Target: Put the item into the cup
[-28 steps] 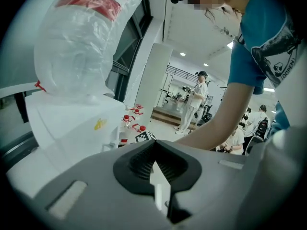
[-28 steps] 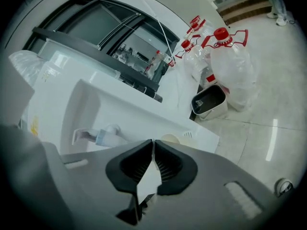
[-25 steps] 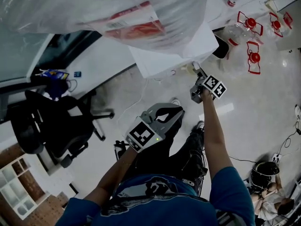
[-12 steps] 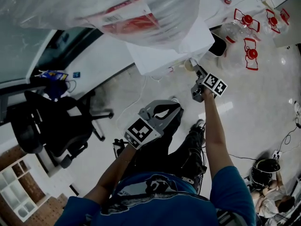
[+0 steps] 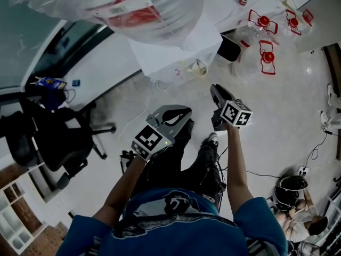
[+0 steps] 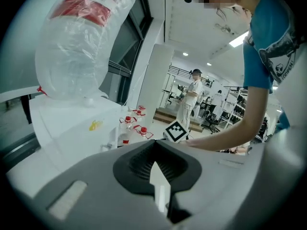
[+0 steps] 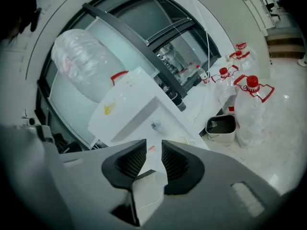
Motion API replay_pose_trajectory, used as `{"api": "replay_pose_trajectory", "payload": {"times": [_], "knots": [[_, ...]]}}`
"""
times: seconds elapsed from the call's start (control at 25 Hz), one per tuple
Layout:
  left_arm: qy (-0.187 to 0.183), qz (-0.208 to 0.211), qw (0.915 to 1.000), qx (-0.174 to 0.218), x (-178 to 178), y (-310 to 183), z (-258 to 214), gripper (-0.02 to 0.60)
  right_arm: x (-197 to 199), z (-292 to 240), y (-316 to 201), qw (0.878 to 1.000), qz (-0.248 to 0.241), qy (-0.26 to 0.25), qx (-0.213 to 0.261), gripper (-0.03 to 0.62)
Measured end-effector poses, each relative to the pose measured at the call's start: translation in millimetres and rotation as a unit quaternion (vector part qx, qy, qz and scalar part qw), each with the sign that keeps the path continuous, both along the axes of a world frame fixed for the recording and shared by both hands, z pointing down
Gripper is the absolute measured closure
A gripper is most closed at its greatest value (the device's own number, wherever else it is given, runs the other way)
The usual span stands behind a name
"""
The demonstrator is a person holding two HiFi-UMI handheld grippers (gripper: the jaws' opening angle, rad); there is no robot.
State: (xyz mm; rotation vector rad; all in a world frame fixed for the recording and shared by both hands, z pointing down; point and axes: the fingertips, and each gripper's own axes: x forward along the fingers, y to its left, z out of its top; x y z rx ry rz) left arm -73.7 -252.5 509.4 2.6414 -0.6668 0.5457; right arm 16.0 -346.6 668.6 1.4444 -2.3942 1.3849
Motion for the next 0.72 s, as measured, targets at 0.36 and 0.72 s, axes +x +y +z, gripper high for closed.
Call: {"api": "replay_pose_trajectory", "payload": {"times": [0.36,0.72], "knots": [[-0.002,0.009,0.9998,0.02,35.6,36.5,-23.0,0.574,27.1,-117.1,67.8,0.995,-0.04,-0.011,0.09,0.499],[0.016,0.005,0.9989,0.043,87.1,90.2,-48.8,0.575,62.8,-197.6,140.3,0.984,-0.075,0.004,0.164,0.523]]}}
